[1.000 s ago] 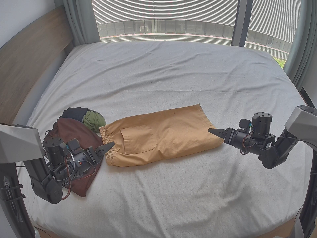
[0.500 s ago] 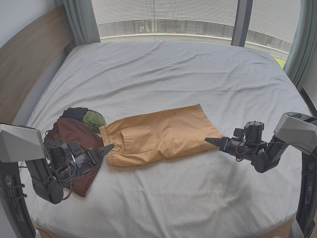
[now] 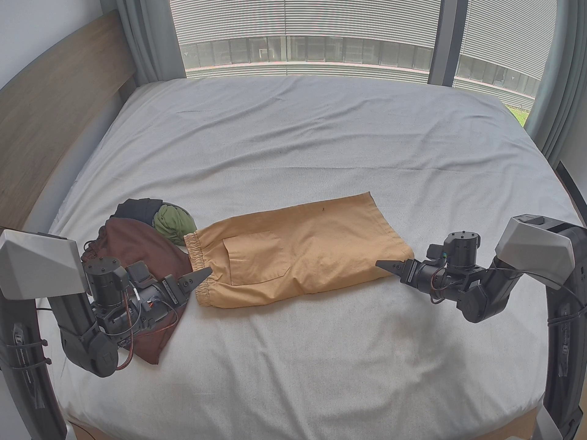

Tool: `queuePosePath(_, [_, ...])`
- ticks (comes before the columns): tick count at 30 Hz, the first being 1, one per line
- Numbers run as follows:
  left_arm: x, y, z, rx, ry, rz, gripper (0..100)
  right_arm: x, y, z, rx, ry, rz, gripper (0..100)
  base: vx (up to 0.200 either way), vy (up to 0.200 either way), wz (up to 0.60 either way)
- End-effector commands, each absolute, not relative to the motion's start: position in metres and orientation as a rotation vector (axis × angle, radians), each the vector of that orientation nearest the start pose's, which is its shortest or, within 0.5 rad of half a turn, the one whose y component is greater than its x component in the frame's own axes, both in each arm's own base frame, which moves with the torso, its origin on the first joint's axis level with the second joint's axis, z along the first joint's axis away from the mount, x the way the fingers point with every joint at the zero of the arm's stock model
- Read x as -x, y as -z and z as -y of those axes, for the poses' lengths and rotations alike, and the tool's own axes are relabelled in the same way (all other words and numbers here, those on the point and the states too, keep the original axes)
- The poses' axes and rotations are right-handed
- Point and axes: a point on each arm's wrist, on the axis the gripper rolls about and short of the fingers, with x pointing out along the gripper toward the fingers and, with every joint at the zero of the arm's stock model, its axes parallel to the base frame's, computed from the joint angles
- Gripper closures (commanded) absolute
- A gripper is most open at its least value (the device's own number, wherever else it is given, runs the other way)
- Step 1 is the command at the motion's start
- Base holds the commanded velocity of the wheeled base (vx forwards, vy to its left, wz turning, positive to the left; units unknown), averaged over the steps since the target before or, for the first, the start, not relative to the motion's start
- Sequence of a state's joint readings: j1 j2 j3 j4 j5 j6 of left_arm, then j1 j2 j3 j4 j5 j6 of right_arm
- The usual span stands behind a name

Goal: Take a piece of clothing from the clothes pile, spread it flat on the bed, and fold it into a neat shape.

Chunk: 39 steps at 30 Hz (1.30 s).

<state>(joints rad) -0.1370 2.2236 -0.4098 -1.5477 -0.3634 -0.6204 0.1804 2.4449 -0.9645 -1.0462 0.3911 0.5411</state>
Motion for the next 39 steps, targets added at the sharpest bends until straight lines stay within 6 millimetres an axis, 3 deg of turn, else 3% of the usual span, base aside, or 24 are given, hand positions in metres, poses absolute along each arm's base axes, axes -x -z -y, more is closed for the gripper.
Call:
queuePosePath(1, [-0.308,-0.022,0.049,0.636,0.394,-0.416,0,-0.405,0.025,-0.085,-0.571,-0.433,-0.596,0,0.0,0.0,0.0])
queuePosePath(6, [-0.308,-0.021,0.049,0.638,0.393,-0.419,0,-0.407,0.024,-0.09,-0.584,-0.44,-0.594,0,0.0,0.0,0.0])
queuePosePath(17, [-0.308,-0.021,0.048,0.639,0.388,-0.419,0,-0.423,0.058,-0.12,-0.556,-0.439,-0.573,0,0.0,0.0,0.0])
queuePosePath(30, [-0.308,-0.022,0.048,0.64,0.389,-0.415,0,-0.439,0.048,-0.147,-0.584,-0.494,-0.503,0,0.0,0.0,0.0])
queuePosePath(39, [-0.308,-0.022,0.048,0.643,0.389,-0.416,0,-0.442,0.048,-0.153,-0.586,-0.509,-0.488,0,0.0,0.0,0.0])
